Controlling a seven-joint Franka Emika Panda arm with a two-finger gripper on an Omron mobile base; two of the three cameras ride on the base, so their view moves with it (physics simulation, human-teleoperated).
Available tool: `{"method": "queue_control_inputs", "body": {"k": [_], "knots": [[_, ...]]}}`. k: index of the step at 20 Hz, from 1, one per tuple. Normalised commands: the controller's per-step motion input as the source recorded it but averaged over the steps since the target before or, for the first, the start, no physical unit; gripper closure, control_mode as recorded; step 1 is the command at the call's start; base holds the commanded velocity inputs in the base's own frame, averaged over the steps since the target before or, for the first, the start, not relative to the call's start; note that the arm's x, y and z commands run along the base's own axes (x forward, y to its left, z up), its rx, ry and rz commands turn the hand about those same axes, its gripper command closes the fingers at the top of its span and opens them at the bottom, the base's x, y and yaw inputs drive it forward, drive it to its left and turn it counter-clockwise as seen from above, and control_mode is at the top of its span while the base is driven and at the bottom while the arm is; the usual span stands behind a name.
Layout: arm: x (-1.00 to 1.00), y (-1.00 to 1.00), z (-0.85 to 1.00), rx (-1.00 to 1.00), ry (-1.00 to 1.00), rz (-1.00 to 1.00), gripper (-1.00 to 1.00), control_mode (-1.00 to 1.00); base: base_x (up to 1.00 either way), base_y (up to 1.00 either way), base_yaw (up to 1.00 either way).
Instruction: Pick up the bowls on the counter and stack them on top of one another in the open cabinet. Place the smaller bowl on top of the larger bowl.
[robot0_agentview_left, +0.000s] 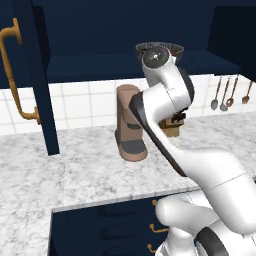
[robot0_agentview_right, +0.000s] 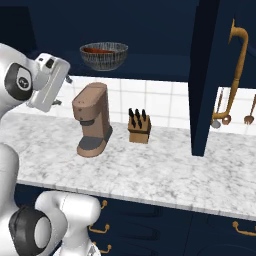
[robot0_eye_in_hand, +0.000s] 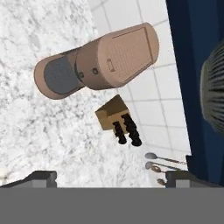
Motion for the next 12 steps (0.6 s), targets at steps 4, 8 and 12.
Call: {"method": "queue_control_inputs", "body": {"k": [4, 8, 12], "knots": [[-0.25, 0.29, -1.00, 0.00, 0.31, 0.00, -1.00, -1.00, 0.00, 0.00, 0.00], [0.00, 0.04, -1.00, 0.01, 0.17, 0.00, -1.00, -1.00, 0.00, 0.00, 0.00], [0.00, 0.00, -0.27, 0.06, 0.05, 0.00, -1.00, -1.00, 0.00, 0.00, 0.00]]}}
